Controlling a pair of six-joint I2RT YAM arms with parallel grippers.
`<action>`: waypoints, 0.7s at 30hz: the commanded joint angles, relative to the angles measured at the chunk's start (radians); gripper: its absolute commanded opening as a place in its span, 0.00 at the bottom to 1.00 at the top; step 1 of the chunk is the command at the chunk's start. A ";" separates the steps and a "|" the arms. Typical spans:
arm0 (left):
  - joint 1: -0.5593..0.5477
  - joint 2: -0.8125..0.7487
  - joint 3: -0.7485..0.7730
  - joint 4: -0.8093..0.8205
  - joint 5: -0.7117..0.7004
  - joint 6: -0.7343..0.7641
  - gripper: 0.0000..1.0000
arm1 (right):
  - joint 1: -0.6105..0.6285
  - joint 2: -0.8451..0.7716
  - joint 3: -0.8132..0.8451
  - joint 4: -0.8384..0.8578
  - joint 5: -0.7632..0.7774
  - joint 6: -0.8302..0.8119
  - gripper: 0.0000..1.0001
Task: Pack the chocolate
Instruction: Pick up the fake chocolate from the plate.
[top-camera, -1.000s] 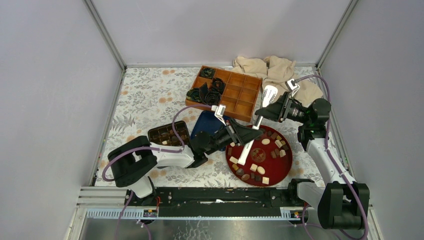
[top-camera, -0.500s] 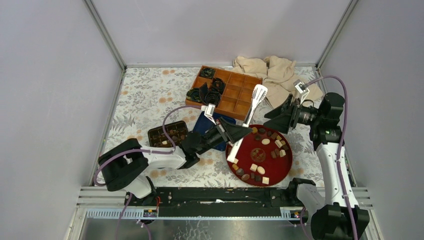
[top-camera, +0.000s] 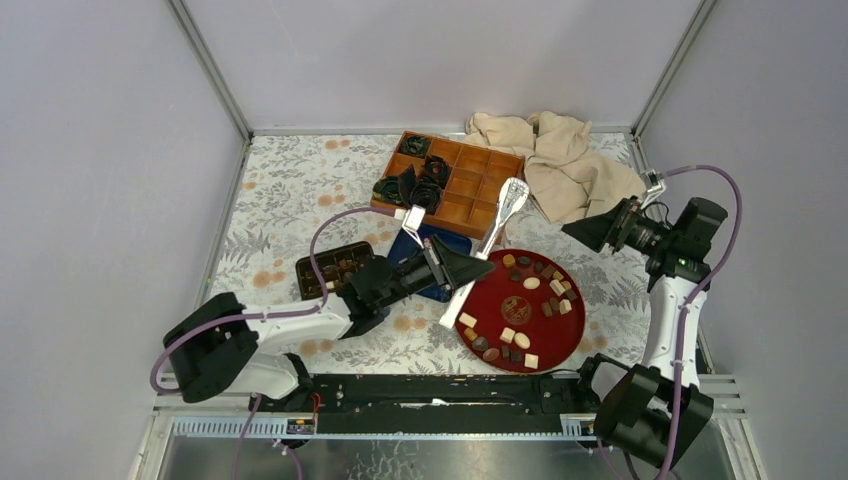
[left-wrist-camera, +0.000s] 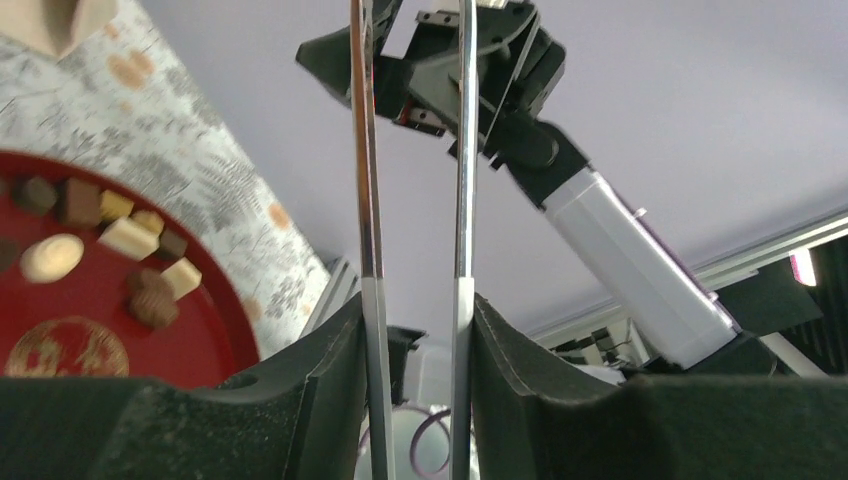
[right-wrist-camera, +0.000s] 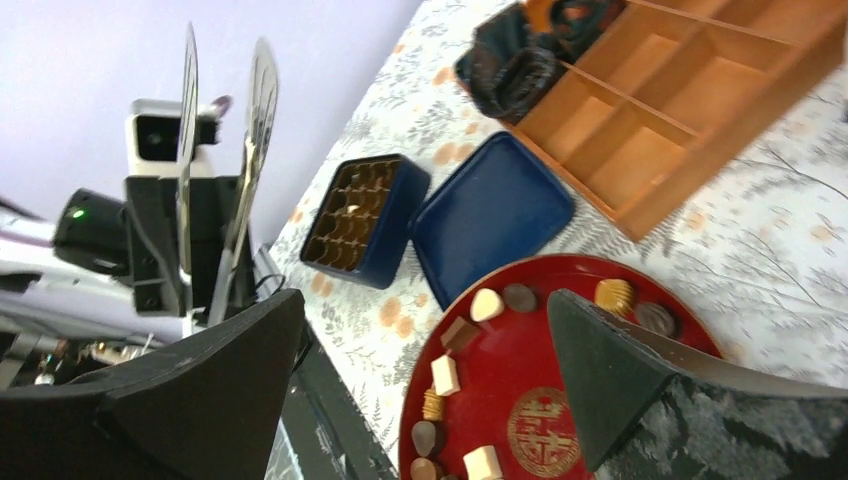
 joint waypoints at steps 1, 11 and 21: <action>0.014 -0.086 0.019 -0.268 0.076 0.046 0.41 | -0.034 0.035 0.055 -0.204 0.124 -0.232 1.00; 0.018 -0.120 0.255 -1.124 0.159 0.250 0.39 | -0.035 0.022 0.062 -0.306 0.324 -0.391 1.00; -0.057 0.077 0.531 -1.567 0.063 0.414 0.39 | -0.034 0.026 0.059 -0.321 0.344 -0.413 1.00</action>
